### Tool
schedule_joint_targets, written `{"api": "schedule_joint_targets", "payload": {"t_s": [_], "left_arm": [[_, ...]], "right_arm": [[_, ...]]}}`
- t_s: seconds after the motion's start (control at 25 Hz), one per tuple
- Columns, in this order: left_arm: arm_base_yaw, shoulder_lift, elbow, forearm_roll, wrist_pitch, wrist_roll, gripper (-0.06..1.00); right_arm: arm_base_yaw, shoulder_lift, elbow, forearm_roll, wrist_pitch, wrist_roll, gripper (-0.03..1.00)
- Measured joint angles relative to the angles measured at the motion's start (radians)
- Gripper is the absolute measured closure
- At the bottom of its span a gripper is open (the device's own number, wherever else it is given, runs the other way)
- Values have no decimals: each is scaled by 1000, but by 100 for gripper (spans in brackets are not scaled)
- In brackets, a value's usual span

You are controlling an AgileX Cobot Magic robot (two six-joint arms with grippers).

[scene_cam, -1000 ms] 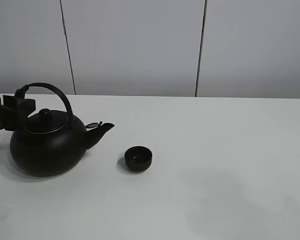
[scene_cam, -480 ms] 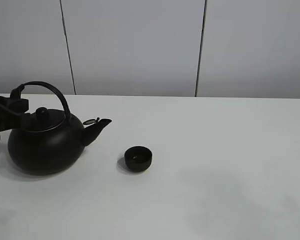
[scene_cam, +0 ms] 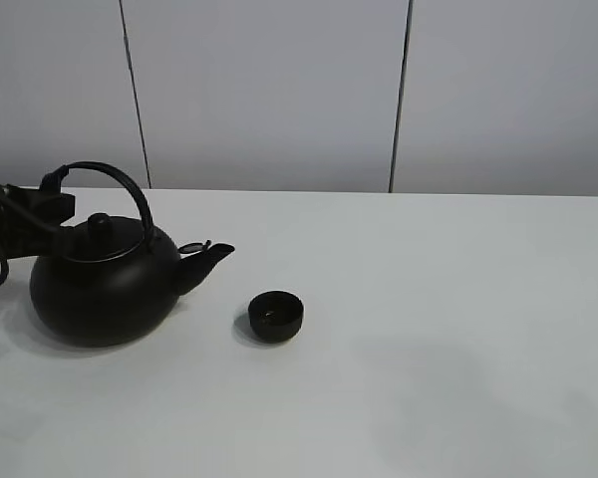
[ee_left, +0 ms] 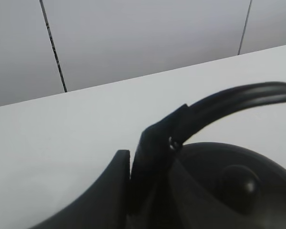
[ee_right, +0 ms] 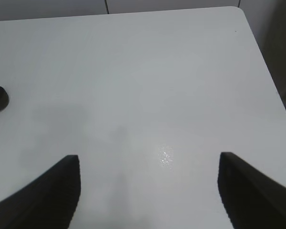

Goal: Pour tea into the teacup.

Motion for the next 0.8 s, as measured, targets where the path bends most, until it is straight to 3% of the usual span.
{"api": "schedule_joint_targets", "payload": {"t_s": [0.32,0.56,0.8], "left_arm": [[-5,-56,-20,41,82,0,81],[-6,-75,-66,98,86,0,81],[-34,-78,-76,94,85,0,82]], "right_arm": [[0,0,0,0,0,0,42],[0,0,0,0,0,0,42],[0,0,0,0,0,0,42]]}}
